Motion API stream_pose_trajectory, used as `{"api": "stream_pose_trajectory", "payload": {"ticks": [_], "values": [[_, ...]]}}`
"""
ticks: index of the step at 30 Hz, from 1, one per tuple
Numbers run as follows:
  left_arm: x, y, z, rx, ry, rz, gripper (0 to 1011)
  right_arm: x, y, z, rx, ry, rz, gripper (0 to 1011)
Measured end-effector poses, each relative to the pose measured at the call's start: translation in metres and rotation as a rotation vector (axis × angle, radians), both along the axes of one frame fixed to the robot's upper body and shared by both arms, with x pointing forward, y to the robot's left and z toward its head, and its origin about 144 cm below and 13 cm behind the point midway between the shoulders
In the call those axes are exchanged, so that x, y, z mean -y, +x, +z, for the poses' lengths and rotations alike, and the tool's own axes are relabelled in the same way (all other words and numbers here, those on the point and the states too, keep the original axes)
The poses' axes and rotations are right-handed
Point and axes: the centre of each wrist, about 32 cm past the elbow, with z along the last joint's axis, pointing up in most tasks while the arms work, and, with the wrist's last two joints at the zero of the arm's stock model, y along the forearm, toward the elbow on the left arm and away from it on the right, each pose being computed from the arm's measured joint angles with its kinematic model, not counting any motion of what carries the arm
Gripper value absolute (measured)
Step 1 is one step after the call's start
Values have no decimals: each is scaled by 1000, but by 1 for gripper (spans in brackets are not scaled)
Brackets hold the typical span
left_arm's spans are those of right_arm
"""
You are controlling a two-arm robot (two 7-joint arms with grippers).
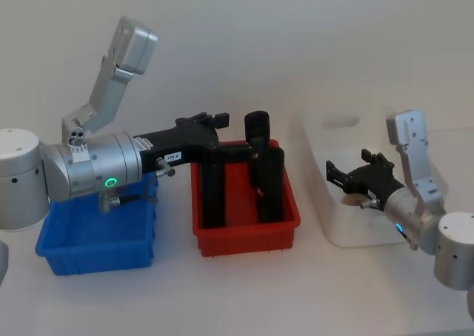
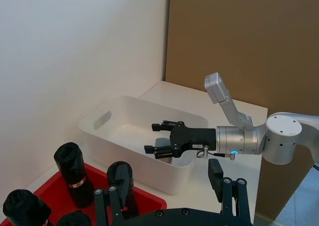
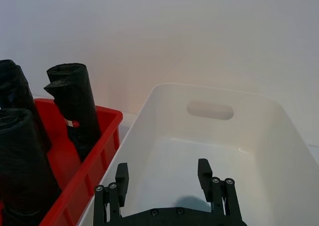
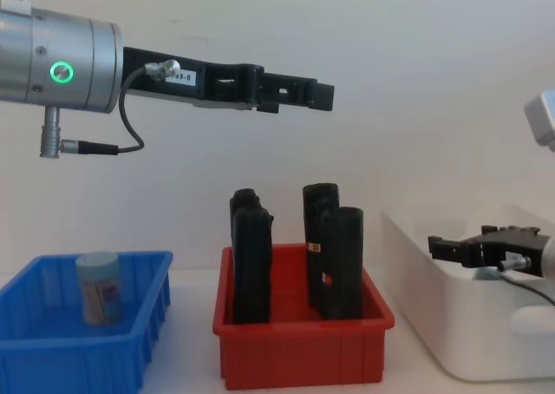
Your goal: Pick the cotton swabs from the blue box and place them into the white box.
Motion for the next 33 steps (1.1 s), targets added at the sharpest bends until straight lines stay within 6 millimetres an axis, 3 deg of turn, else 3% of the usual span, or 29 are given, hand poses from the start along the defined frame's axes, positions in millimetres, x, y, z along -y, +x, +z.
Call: {"api": "stream_pose_trajectory", "payload": {"ticks": [6, 22, 33], "values": [[0, 0, 0, 0, 0, 0, 1004, 0, 2, -2, 0, 0, 1, 998], [0, 0, 0, 0, 0, 0, 1004, 1, -1, 6, 64, 22, 5, 1001], [0, 0, 0, 0, 0, 0, 1004, 2, -19, 26, 176, 57, 6, 1001]]}}
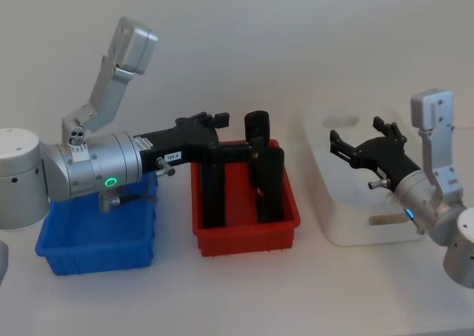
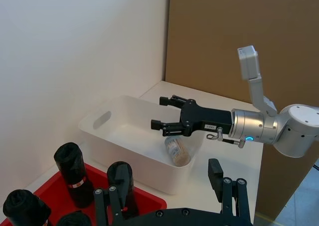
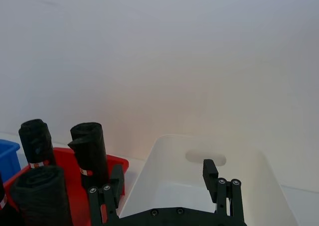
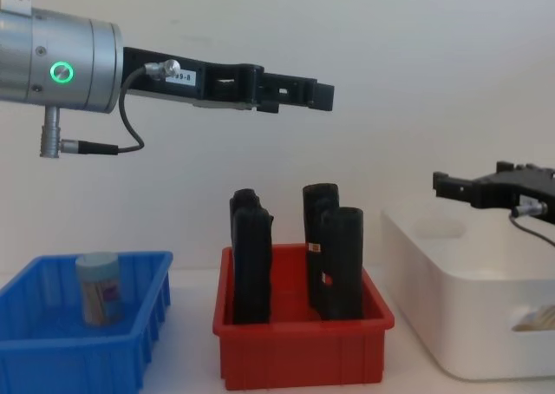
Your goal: Pick the cotton swabs from the blue box and place them into the white box.
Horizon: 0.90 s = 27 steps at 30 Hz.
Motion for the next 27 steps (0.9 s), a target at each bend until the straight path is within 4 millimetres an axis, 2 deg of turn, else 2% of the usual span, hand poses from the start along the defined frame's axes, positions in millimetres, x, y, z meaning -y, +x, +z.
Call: {"api": "stream_pose_trajectory", "payload": {"ticks": [9, 15, 27], "values": [[0, 0, 0, 0, 0, 0, 1004, 1, -13, 12, 54, 17, 2, 1001], [0, 0, -1, 0, 2, 6, 1004, 1, -15, 11, 53, 17, 2, 1001], [9, -12, -24, 55, 37, 101, 1004, 3, -39, 5, 45, 20, -2, 1001]]}}
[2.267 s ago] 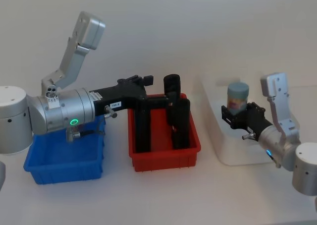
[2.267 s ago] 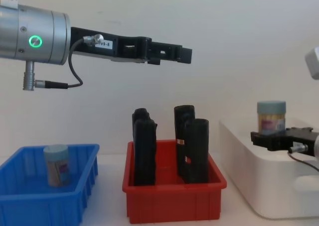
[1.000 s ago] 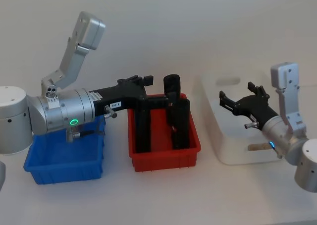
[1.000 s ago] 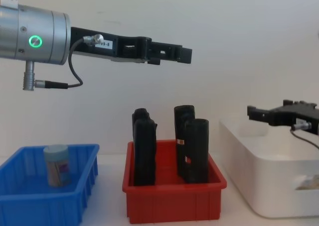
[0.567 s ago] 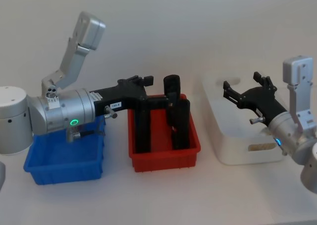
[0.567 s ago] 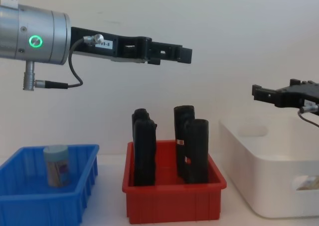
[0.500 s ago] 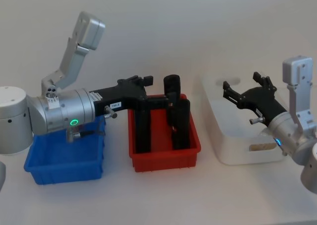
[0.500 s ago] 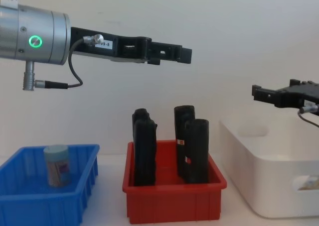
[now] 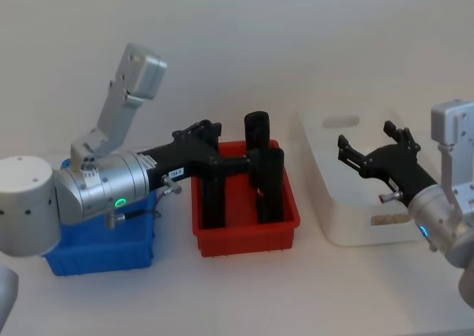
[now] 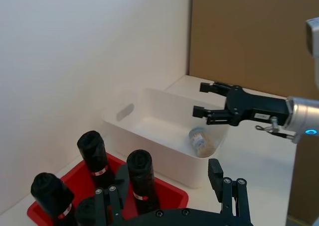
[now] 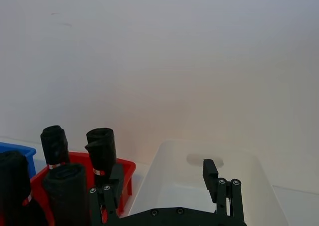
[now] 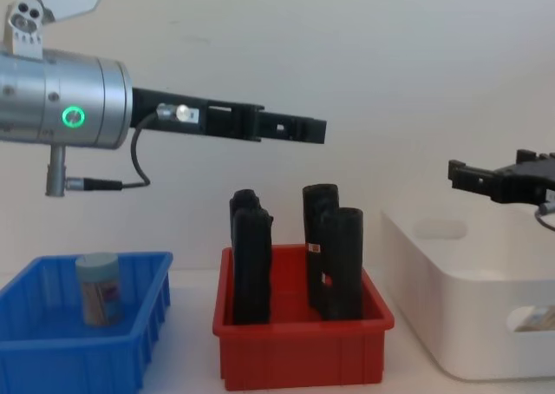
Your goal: Pick the cotton swabs from the blue box and place them into the white box.
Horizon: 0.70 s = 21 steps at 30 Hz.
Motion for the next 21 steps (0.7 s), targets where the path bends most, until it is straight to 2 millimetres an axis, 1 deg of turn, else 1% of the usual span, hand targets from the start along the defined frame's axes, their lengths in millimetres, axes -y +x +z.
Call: {"api": "stream_pose_trajectory", "payload": {"ticks": [5, 8, 12, 21], "values": [[4, -6, -11, 31, 15, 48, 1004, 0, -13, -3, -5, 1, 0, 1001], [8, -12, -20, 56, 26, 86, 1004, 0, -23, -4, -10, 2, 1, 1001], [11, -16, -27, 76, 33, 114, 1004, 0, -32, -5, -13, 4, 3, 1001], [20, -32, -48, 142, 50, 207, 1004, -2, -61, -7, -26, 9, 10, 1001]]}}
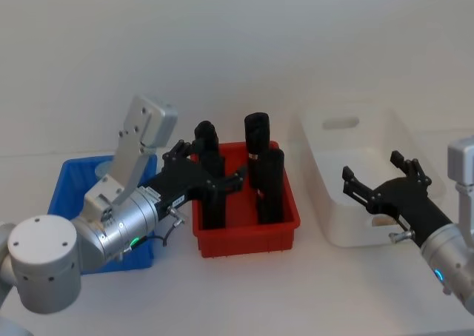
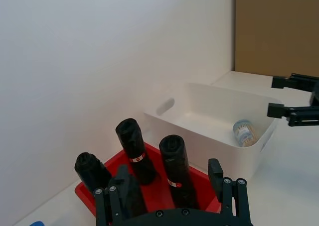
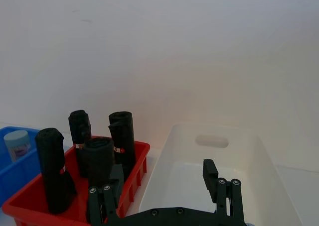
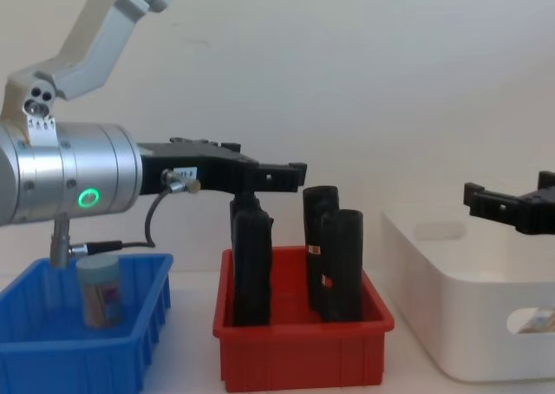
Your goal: Pick the cotton swabs from the blue box and place them into the white box.
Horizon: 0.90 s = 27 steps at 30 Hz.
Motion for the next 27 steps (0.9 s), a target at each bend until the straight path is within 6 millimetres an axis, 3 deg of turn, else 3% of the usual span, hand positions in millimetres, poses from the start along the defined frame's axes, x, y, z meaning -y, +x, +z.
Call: {"api": "stream_pose_trajectory", "payload": {"ticks": [13, 27], "values": [[12, -23, -27, 87, 3, 110, 1004, -3, -37, 1, -19, 9, 14, 1001], [24, -46, -50, 170, -13, 208, 1004, -4, -47, 2, -24, 12, 19, 1001]]}}
